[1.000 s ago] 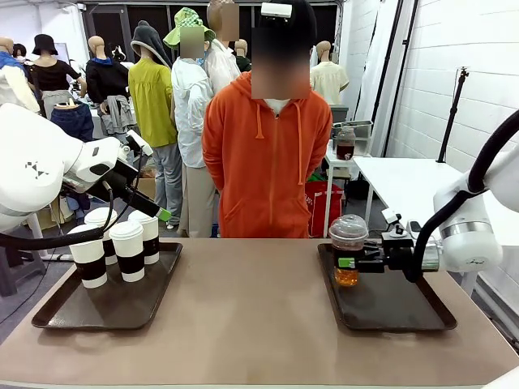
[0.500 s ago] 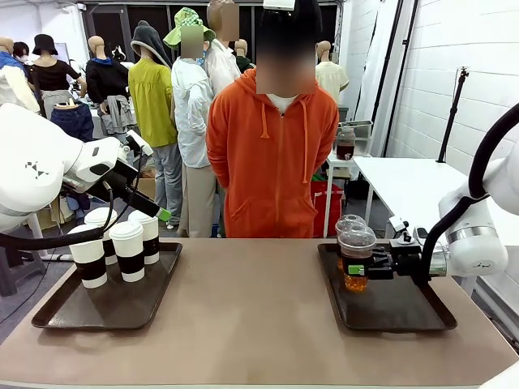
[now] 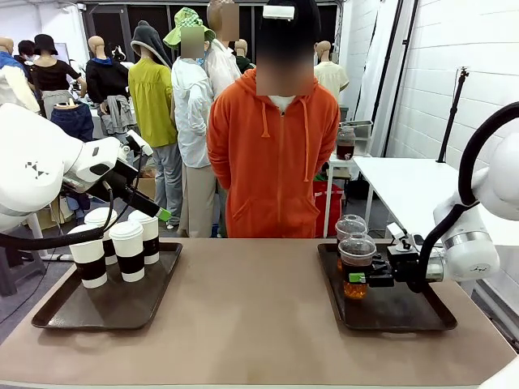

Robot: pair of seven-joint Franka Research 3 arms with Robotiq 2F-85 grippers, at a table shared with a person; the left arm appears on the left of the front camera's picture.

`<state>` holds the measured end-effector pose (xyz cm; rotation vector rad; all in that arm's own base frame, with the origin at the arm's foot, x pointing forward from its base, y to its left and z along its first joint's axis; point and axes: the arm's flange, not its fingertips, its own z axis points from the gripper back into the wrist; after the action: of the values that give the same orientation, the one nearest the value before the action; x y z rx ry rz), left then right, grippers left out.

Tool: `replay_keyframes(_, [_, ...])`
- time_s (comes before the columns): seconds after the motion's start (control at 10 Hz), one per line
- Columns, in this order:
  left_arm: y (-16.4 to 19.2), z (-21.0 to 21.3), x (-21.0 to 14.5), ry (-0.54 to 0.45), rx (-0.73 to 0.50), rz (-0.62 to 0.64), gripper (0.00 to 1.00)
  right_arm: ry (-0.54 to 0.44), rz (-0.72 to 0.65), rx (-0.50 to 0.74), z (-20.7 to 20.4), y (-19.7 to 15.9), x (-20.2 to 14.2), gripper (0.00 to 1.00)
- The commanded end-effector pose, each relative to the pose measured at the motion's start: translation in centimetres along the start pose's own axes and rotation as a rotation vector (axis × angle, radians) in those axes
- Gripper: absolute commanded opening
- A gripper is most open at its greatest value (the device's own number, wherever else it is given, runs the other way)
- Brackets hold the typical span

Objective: Distribute the coffee onto the tray.
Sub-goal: Pick up another iced Americano from the middle of the table and place it on the right Handle tray.

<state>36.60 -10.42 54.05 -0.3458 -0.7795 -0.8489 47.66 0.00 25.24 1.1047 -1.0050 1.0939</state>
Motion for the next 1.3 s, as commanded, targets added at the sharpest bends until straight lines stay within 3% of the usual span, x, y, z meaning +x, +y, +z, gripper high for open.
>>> replay_keyframes(0.0, [0.1, -0.1, -0.2, -0.008, -0.016, 0.002, 1.00, -0.039, 0.008, 0.032, 0.4, -0.7, 0.1, 0.69])
replay_keyframes(0.8, [0.1, -0.1, -0.2, -0.008, -0.016, 0.002, 1.00, 0.004, -0.020, 0.049, -0.2, -0.9, -1.2, 0.69])
replay_keyframes(0.9, [0.1, -0.1, -0.2, -0.008, -0.016, 0.002, 1.00, 0.023, -0.030, 0.053, -0.2, -0.8, -1.3, 0.89])
replay_keyframes(1.0, [0.1, -0.1, -0.2, -0.008, -0.016, 0.002, 1.00, 0.029, -0.039, 0.050, -0.3, -0.6, -1.4, 1.00])
replay_keyframes(1.2, [0.1, -0.1, -0.2, -0.008, -0.016, 0.002, 1.00, 0.047, -0.056, 0.045, 0.0, -0.1, -1.4, 1.00])
